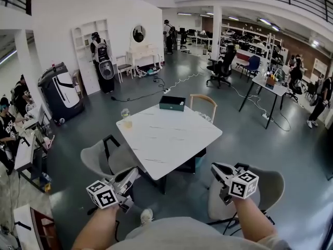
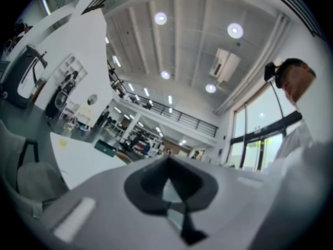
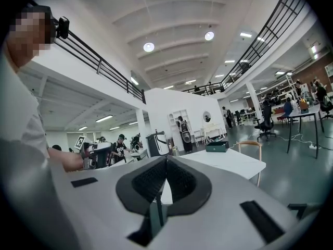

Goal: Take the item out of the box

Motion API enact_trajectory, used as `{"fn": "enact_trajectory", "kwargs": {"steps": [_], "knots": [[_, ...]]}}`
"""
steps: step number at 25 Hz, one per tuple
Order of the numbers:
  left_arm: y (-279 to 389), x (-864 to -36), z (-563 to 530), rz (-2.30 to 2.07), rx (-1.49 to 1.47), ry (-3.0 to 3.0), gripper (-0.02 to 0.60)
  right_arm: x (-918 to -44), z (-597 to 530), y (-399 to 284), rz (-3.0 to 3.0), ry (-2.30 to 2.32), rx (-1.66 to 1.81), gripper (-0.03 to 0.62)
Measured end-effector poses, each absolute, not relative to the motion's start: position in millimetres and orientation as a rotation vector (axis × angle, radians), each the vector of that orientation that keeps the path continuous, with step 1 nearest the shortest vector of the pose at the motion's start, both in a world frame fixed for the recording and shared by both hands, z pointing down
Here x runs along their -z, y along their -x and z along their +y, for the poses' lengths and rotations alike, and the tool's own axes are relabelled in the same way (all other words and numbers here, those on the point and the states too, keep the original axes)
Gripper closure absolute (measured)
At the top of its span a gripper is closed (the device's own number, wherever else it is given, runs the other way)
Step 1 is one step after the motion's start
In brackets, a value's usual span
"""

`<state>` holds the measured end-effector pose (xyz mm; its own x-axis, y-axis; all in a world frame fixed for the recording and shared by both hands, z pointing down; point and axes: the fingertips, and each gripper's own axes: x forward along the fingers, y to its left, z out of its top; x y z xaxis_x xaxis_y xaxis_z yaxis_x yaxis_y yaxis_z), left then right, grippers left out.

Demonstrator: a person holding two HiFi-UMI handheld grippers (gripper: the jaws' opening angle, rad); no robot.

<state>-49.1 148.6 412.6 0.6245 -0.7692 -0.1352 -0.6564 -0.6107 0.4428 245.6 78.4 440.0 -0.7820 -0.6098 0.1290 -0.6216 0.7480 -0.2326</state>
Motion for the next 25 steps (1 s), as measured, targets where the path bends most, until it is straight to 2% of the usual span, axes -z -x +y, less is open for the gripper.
{"fn": "enact_trajectory", "kwargs": {"steps": [16,25], "knots": [[72.7,-422.4,42.7,-1.046,0.431,-2.568,0.577,-446.6,-4.4,-217.8,-2.832,-1.122,-0.407,0.586],[117.0,-409.4,-48.5,-0.923,0.405,-2.633,0.577,-444.4,-79.7,-161.4,-2.794,-1.199,-0.434,0.586]]}}
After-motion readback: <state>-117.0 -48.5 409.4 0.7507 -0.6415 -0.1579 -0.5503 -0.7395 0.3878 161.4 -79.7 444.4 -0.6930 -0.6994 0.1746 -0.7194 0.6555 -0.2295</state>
